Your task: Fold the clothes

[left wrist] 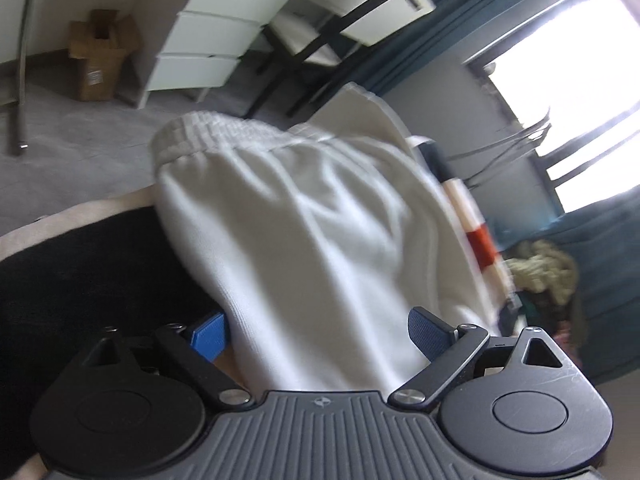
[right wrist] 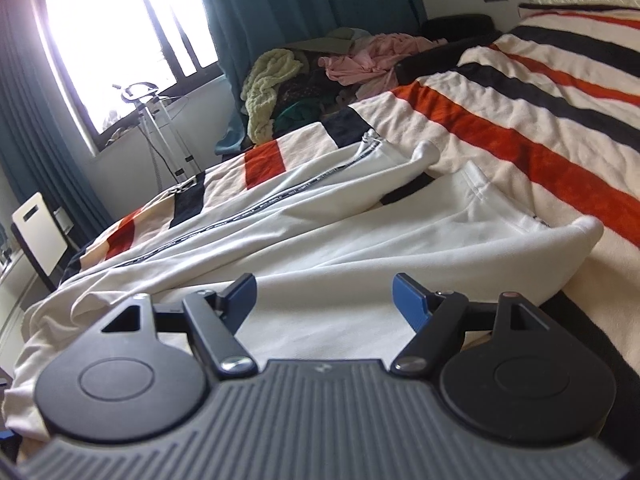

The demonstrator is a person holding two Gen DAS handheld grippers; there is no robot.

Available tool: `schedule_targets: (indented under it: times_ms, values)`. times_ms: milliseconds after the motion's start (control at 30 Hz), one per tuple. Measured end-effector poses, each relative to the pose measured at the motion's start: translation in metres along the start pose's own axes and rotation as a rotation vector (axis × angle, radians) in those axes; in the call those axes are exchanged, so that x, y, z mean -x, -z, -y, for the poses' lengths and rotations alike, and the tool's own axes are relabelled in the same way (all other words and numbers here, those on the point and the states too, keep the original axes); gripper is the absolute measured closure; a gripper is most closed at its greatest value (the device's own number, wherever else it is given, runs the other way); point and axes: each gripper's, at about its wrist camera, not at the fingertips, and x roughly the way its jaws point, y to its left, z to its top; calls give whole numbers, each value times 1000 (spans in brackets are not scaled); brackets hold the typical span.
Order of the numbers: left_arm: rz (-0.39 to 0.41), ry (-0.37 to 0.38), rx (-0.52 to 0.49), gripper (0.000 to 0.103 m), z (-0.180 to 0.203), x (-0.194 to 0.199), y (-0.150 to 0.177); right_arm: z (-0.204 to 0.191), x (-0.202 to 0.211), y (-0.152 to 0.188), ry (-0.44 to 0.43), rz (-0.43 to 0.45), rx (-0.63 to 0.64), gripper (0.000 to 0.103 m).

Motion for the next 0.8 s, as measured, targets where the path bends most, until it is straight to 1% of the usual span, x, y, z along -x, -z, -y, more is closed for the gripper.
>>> schedule_targets:
  times_ms: [133,233,300,367,400,467,500,600,633,667,733,767,800]
  values:
    - [43,114,15,9,1,10,-1,4,-2,1,1,-13,-27,26]
    - [34,150,89,11,-6,7,-2,6,-3,0,-4,-19,-47,26]
    - [6,128,168,15,-18,0,-3,8,-5,0,-18,-31,-63,26]
    - [-22,94,243,24,-30,-6,-4,11,-7,-1,-29,-46,-84,26]
    - [-30,76,274,27,-36,-9,-4,14,-8,-1,-32,-54,-97,26]
    - [-38,59,323,37,-46,-14,-4,23,-10,-5,-38,-69,-152,26]
    - [-37,57,338,38,-48,-16,-5,32,-11,-7,-42,-70,-195,26]
    - [-26,44,338,49,-48,-20,-6,64,-10,-15,-30,-58,-354,26]
    - [-21,26,330,56,-47,-23,-6,76,-9,-18,-21,-50,-411,26]
    - [-15,-8,321,68,-44,-27,-6,89,-9,-19,0,-37,-471,26]
    - [-10,-64,296,79,-41,-36,-9,113,-6,-21,75,-5,-580,24]
    - [1,-68,295,85,-40,-38,-10,125,-5,-21,109,9,-633,24]
    - [15,-64,299,86,-39,-39,-10,136,-6,-20,125,15,-684,24]
